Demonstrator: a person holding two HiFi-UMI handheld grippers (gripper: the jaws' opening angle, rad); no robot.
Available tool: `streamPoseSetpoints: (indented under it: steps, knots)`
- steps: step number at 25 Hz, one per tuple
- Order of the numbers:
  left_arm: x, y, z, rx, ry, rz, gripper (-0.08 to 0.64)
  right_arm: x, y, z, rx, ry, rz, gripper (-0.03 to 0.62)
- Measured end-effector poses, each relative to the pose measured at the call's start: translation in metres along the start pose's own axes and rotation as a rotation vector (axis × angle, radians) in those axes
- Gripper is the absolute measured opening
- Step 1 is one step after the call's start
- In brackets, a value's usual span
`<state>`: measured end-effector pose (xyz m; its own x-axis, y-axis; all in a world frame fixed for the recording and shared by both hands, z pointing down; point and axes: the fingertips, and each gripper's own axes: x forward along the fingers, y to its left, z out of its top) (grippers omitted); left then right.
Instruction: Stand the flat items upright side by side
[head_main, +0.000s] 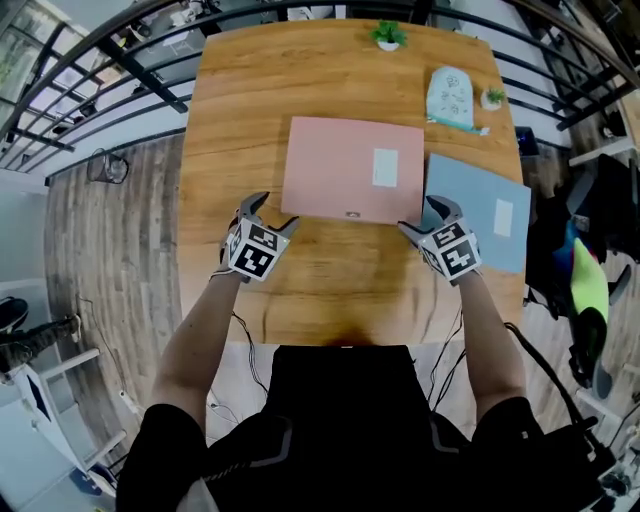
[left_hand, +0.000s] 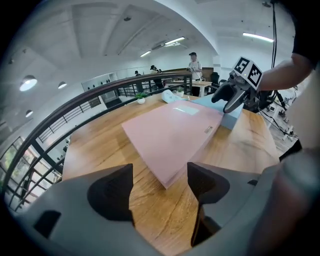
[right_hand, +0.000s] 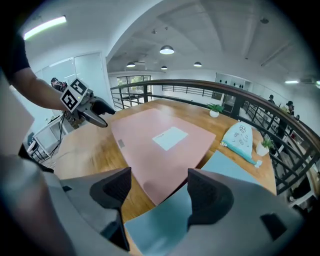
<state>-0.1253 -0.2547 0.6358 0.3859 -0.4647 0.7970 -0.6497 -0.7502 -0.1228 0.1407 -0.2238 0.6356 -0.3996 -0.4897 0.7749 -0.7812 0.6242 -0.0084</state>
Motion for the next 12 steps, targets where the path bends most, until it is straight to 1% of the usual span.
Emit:
streamPoseSetpoints:
  steps: [4,8,12]
  knots:
    - [0.011,-0.001,0.0,0.006,0.006,-0.032,0.341,0.012,0.001,-0.005,-0.021,0.049,0.004,0.354]
    - [0.021,-0.005,-0.003,0.026,0.028,-0.058,0.341,0.023,0.003,-0.013,-0.033,0.109,-0.01,0.354]
    - [0.027,-0.009,-0.002,0.034,0.029,-0.082,0.341,0.024,0.005,-0.014,-0.055,0.135,-0.011,0.356]
